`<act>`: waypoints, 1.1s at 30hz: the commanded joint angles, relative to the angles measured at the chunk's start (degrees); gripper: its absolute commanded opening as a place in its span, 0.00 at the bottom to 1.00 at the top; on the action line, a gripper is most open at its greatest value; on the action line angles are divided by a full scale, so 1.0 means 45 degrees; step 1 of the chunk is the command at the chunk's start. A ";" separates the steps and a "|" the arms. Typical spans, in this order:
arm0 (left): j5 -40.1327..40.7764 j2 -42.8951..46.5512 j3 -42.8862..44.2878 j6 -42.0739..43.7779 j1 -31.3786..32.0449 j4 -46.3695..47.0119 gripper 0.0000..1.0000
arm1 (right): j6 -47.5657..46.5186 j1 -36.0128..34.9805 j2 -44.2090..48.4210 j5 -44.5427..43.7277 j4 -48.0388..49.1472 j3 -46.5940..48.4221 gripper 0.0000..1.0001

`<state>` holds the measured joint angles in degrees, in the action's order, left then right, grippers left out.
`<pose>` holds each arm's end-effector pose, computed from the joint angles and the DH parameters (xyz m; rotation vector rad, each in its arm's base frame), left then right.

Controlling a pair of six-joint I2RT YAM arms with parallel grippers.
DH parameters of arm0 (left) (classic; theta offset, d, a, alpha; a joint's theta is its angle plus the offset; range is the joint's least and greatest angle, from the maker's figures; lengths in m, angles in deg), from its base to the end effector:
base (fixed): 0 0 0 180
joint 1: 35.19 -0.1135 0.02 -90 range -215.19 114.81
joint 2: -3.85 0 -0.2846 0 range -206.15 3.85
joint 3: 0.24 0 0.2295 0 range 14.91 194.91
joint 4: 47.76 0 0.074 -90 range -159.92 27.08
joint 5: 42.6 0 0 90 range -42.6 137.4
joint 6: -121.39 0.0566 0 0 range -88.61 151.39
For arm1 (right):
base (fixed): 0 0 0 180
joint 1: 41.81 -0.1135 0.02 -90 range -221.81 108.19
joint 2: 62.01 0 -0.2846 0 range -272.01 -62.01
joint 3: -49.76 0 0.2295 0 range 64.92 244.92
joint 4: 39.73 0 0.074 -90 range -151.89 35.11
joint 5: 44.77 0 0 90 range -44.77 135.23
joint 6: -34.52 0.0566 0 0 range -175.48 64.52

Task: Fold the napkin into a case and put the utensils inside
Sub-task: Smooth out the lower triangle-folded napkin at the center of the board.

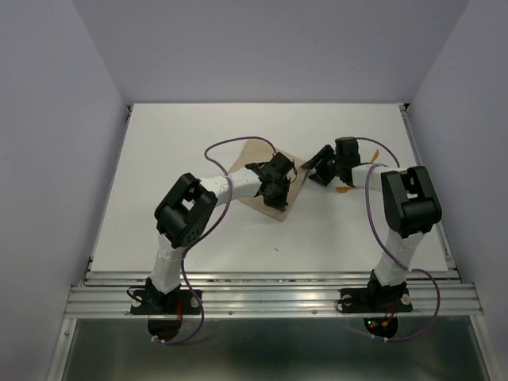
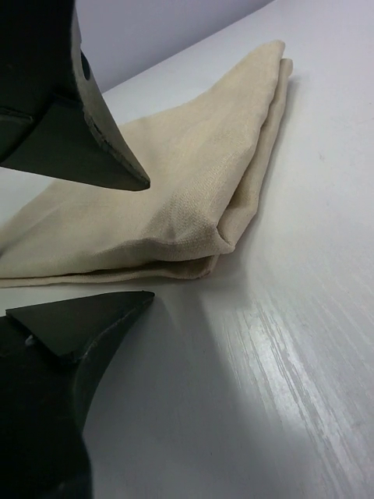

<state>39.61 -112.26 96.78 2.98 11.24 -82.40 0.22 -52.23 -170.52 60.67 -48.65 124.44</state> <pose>0.2971 -0.3234 0.1891 0.4716 2.5981 -0.6681 0.3862 0.0863 0.1683 0.8097 2.3191 0.8637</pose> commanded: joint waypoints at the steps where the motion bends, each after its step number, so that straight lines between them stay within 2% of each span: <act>1: -0.0085 0.0783 -0.0496 -0.0036 0.0150 0.0424 0.00 | -0.0367 0.0088 -0.0358 -0.0014 -0.0078 0.0092 0.56; 4: -0.0065 0.0862 -0.0633 -0.0036 0.0150 0.0385 0.00 | -0.0464 0.0088 -0.0730 0.0045 -0.0059 0.0170 0.40; 5: -0.0123 0.0901 -0.0692 -0.0017 0.0150 0.0385 0.00 | -0.0464 0.0088 -0.0905 0.0026 -0.0059 0.0189 0.33; 7: -0.0182 0.0920 -0.0867 0.0003 0.0150 0.0385 0.00 | -0.0464 0.0088 -0.1023 -0.0013 -0.0020 0.0209 0.27; 8: -0.0163 0.0998 -0.1003 0.0061 0.0169 0.0404 0.00 | -0.0542 0.0088 -0.1101 0.0025 0.0096 0.0209 0.20; 12: 0.0032 0.1581 -0.1238 0.0139 0.0189 0.0365 0.00 | -0.0698 0.0088 -0.1219 0.0201 0.0098 0.0365 0.02; 18: -0.0298 0.2249 -0.1590 0.0355 0.0228 0.0345 0.00 | -0.0894 0.0088 -0.1277 0.0279 0.0098 0.0638 0.01; 33: -0.0944 0.0785 -0.1844 -0.0211 0.0579 0.1282 0.00 | -0.1128 0.0088 -0.1609 0.0533 -0.0273 0.1303 0.01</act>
<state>36.70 -106.49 90.22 2.96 13.30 -79.04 -2.92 -51.99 -176.38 63.64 -47.60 128.36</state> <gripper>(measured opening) 0.022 0.034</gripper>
